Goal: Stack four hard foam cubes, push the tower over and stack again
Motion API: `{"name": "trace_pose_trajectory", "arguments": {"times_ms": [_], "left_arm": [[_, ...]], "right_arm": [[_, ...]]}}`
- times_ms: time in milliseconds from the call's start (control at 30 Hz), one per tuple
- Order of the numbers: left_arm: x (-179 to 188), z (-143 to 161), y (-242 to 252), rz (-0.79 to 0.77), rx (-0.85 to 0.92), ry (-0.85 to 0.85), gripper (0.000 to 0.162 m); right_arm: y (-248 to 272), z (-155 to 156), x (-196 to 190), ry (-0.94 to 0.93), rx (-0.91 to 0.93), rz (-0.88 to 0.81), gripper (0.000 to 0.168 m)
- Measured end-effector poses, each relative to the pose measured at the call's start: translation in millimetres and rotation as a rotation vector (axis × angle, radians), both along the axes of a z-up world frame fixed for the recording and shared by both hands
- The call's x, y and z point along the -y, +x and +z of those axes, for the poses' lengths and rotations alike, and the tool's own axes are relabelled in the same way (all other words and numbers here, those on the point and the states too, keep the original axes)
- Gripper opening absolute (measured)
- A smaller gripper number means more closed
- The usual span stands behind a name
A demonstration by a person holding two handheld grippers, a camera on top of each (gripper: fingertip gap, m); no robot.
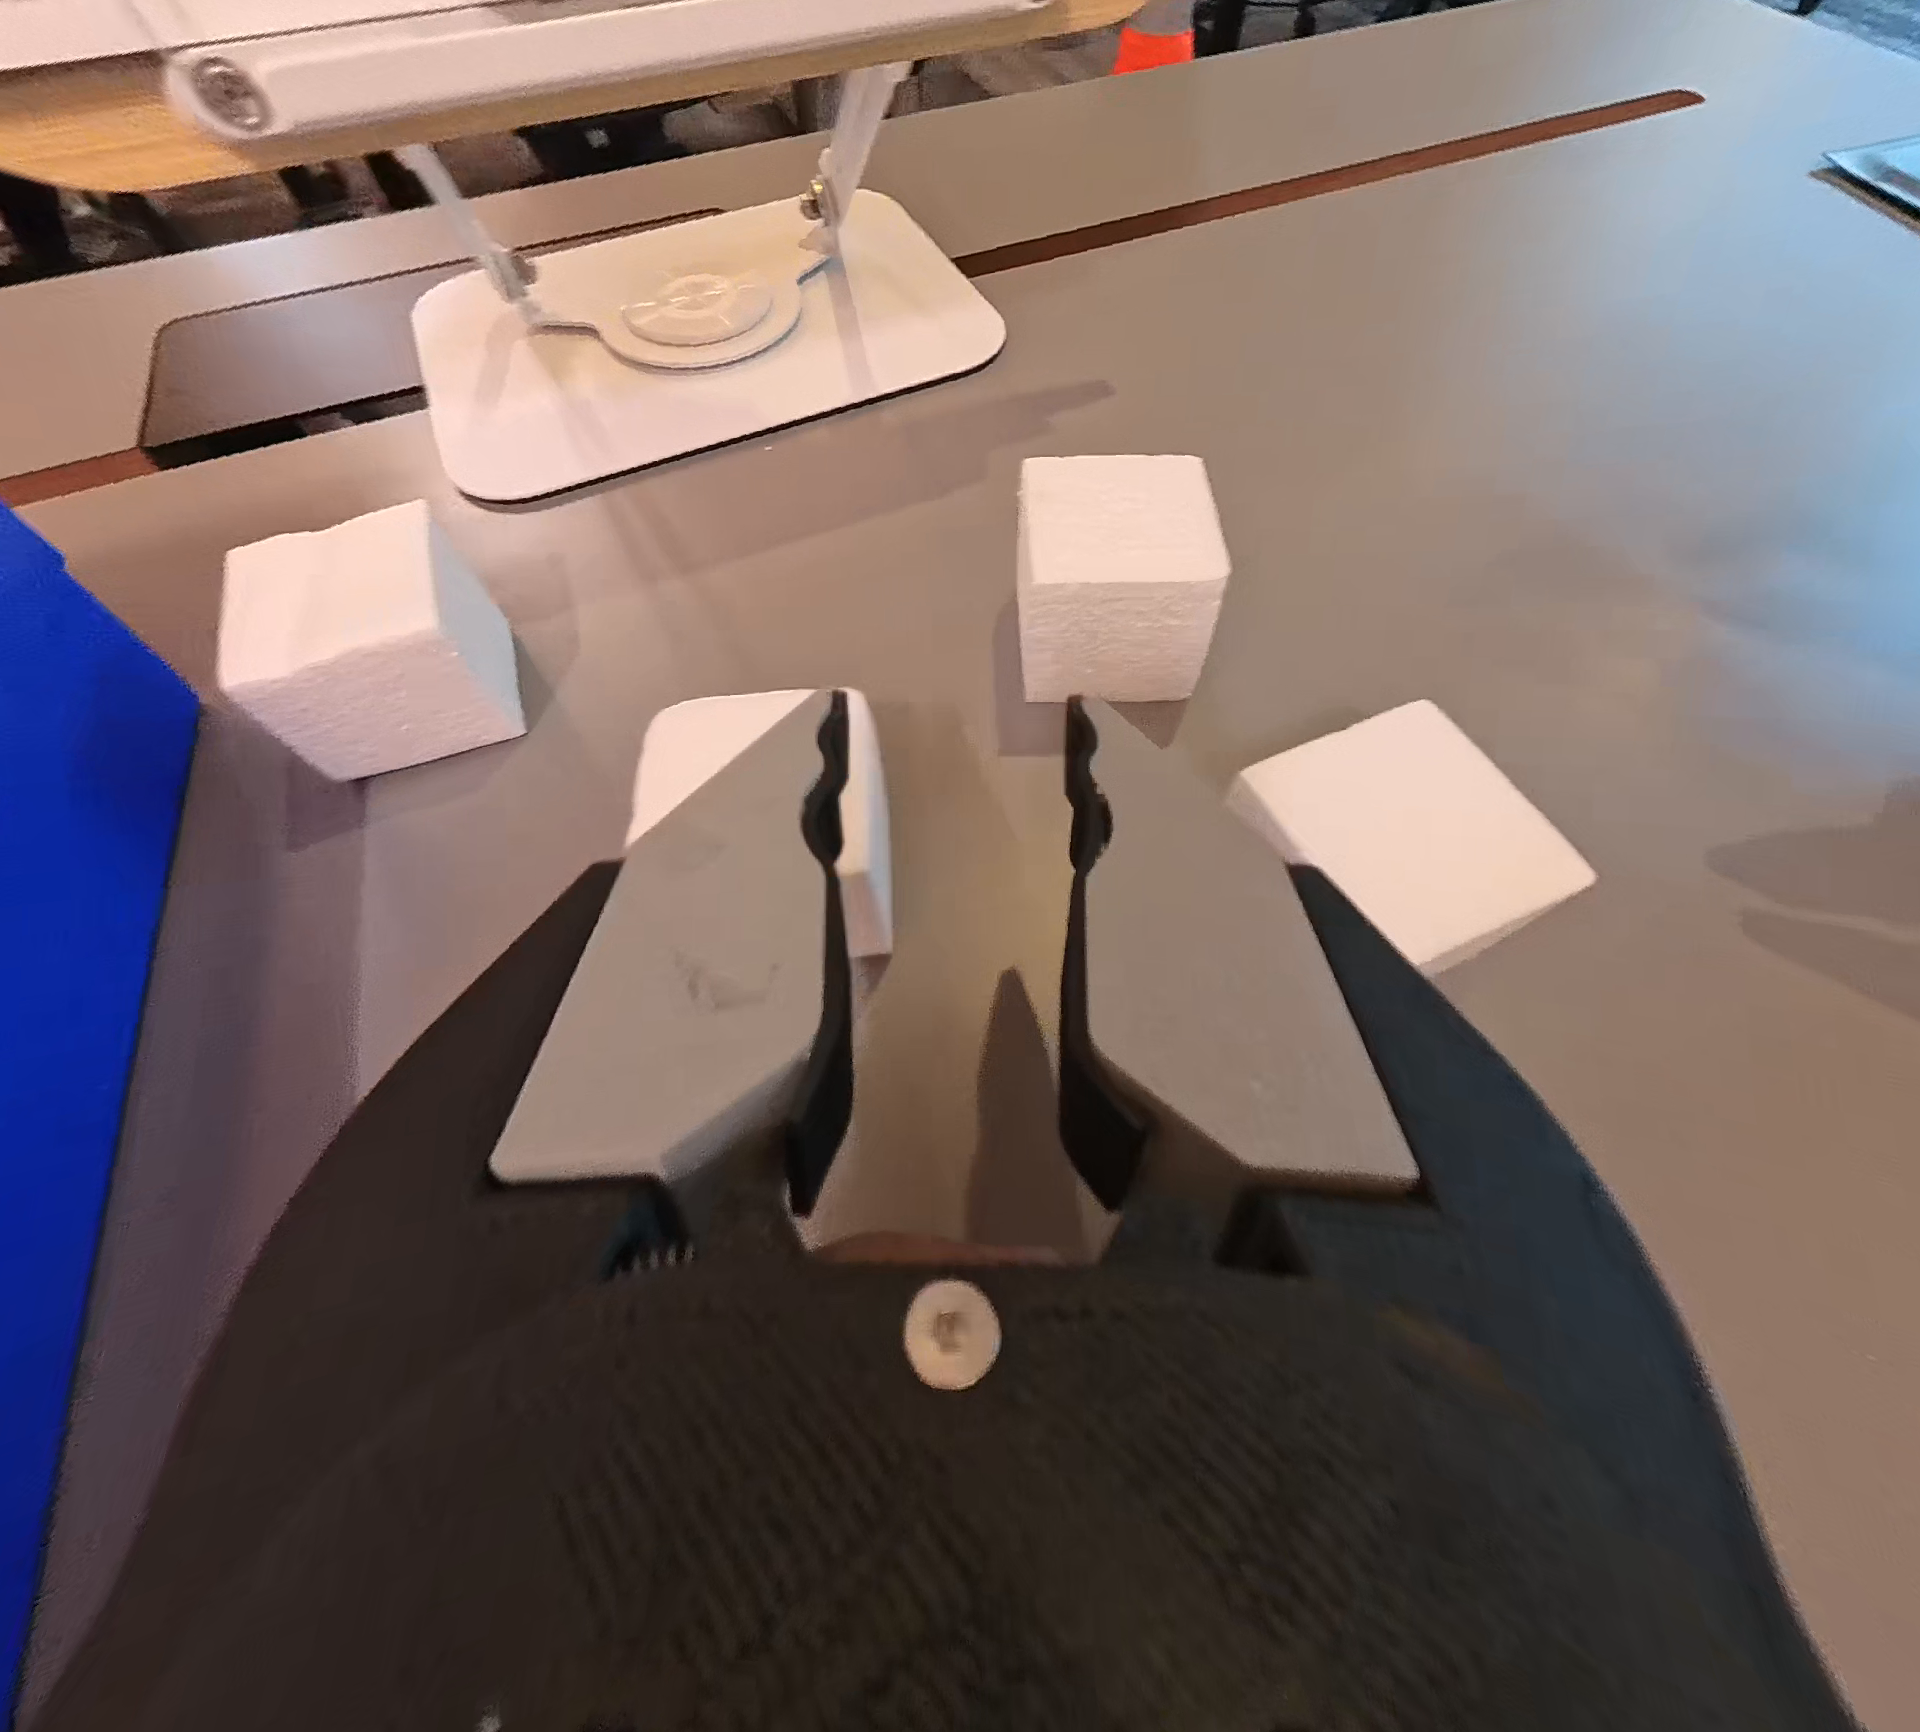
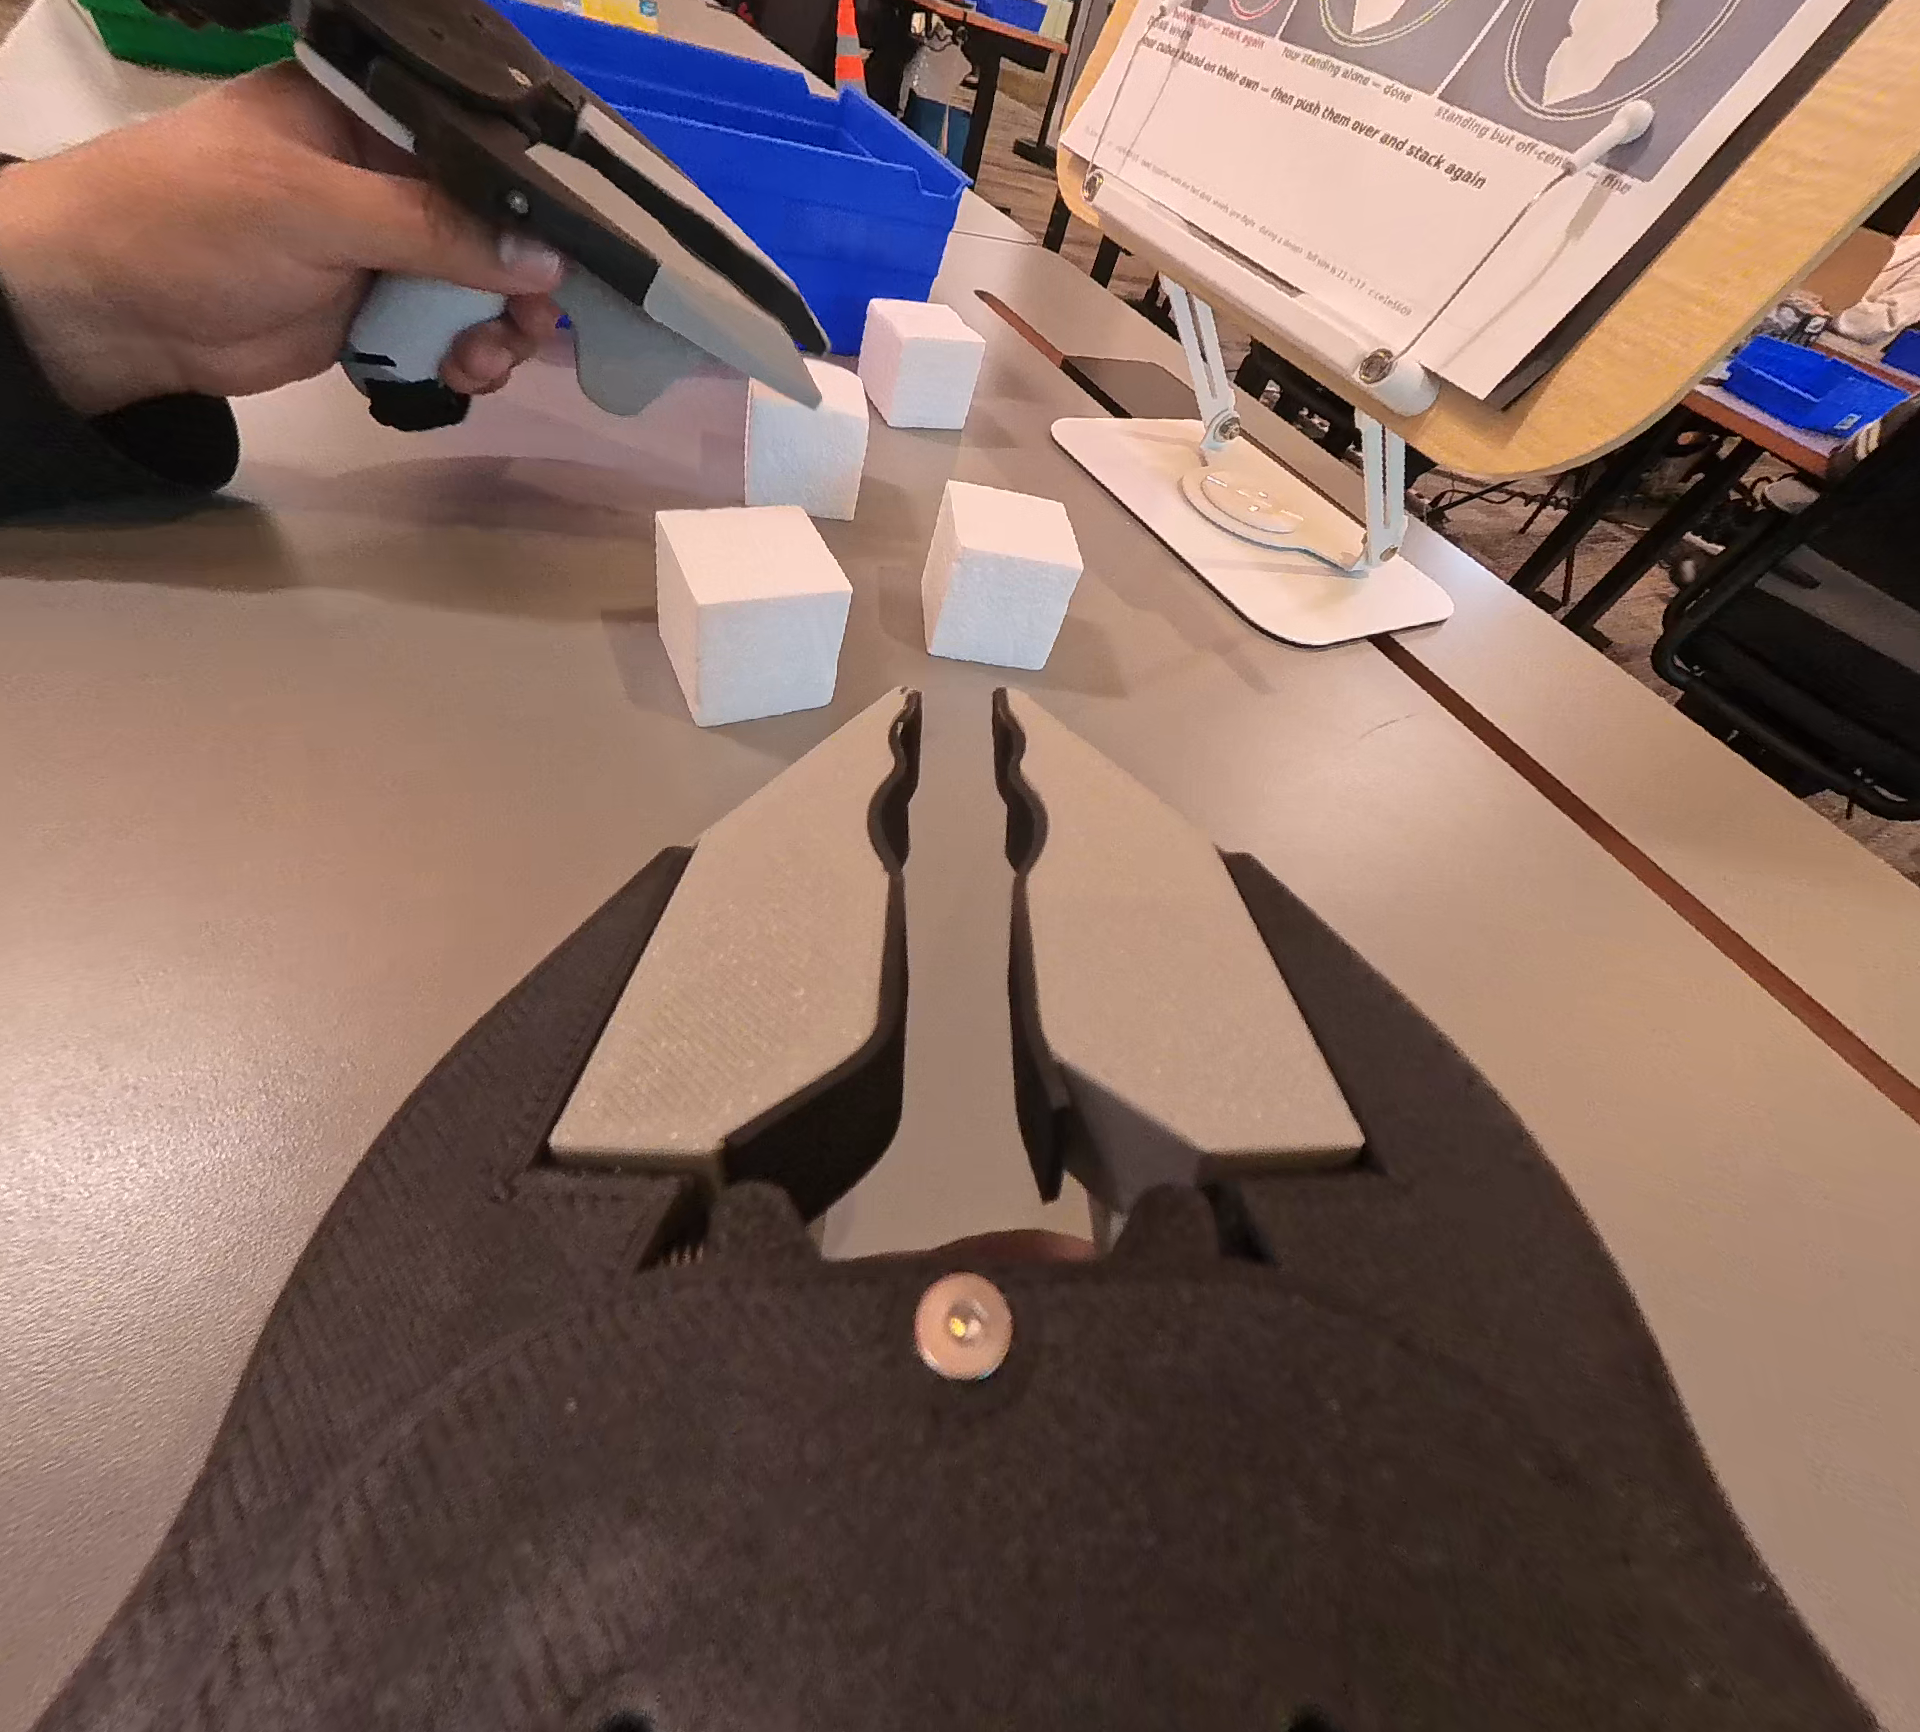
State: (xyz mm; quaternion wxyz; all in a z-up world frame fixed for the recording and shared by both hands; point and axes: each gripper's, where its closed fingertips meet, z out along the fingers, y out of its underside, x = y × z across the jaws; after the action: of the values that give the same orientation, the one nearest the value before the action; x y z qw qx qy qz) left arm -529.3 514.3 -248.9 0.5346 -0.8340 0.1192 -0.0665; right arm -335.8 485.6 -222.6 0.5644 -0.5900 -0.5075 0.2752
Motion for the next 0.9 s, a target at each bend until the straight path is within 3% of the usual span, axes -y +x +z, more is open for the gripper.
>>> {"name": "trace_pose_trajectory", "arguments": {"times_ms": [300, 500, 600, 900], "left_arm": [[-4, -15, -40, 0.139, 0.004, -0.058, 0.069], [-15, -41, -54, 0.174, -0.086, -0.132, 0.076], [-19, -53, -52, 0.14, -0.083, -0.197, 0.06], [-9, -37, -36, 0.078, -0.097, -0.142, 0.059]], "right_arm": [[0, 6, 2, 0.009, -0.017, 0.002, 0.011], [-3, 7, 8, 0.021, -0.012, 0.019, 0.011], [-4, 8, 9, 0.027, -0.009, 0.022, 0.011], [-5, 4, 10, 0.023, 0.002, 0.027, 0.011]]}}
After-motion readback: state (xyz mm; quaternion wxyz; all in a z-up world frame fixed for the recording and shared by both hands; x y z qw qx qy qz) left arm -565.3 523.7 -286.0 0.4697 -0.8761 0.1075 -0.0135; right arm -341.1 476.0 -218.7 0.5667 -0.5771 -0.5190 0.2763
